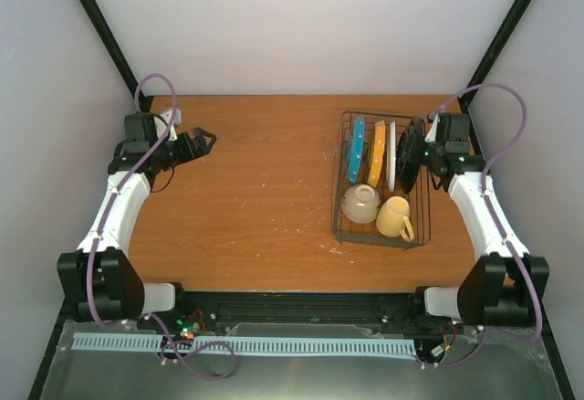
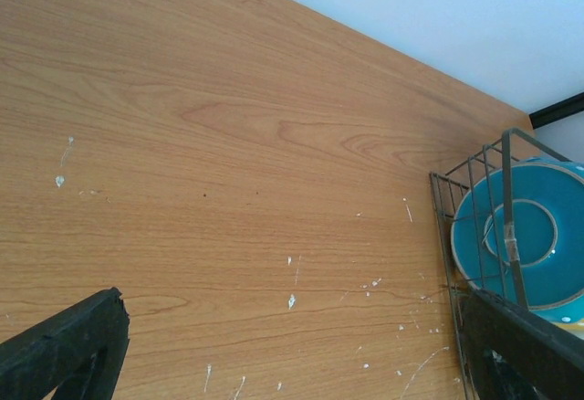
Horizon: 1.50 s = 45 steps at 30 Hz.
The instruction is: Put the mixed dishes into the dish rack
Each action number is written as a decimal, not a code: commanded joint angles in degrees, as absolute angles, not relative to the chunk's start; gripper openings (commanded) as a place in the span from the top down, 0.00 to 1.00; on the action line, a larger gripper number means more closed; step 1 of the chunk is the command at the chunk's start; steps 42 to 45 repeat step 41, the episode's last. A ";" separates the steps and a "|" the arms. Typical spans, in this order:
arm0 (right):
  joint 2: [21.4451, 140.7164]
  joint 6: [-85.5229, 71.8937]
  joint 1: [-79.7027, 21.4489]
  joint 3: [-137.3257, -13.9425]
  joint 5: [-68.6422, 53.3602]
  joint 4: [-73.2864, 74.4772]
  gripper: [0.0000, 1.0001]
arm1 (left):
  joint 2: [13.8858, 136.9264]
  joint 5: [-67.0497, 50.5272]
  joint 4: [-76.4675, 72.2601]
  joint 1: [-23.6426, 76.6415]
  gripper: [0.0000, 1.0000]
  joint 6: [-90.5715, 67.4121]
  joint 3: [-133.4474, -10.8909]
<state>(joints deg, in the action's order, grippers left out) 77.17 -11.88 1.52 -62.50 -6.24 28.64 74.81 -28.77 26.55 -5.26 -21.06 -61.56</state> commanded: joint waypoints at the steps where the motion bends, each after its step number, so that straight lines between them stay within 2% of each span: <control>1: 69.93 -12.88 1.51 -60.74 -0.85 27.02 0.37 | 72.75 -29.58 24.00 -5.62 0.00 -22.05 -63.14; 5: 60.80 -13.64 1.58 -56.45 1.83 24.05 0.36 | 70.98 -29.82 21.23 -5.63 0.00 -22.45 -61.61; 6: 58.35 -13.82 1.58 -54.91 1.94 21.97 0.32 | 70.48 -29.75 20.45 -5.63 0.00 -22.54 -61.29; 8: 52.50 -14.30 1.58 -51.54 0.92 18.91 0.14 | 69.43 -29.53 18.99 -5.62 0.00 -22.32 -60.72; 10: 47.65 -14.06 1.58 -49.25 -1.40 17.52 0.02 | 68.35 -28.44 17.79 -5.62 0.00 -21.11 -60.39; 11: 45.75 -14.01 1.51 -48.73 -1.87 17.79 0.00 | 67.68 -27.11 17.55 -5.62 0.00 -20.23 -60.53; 15: 41.63 -13.67 1.56 -48.91 -3.92 19.78 0.00 | 64.62 -20.73 15.17 -5.63 0.00 -17.56 -60.18; 23: 41.72 -13.27 1.57 -50.21 -1.87 22.01 0.00 | 57.49 -9.75 9.67 -5.78 0.00 -13.84 -58.28; 45: 41.24 -14.86 1.55 -50.17 4.80 19.62 0.00 | 55.16 -1.50 7.28 -5.98 0.00 -8.40 -58.37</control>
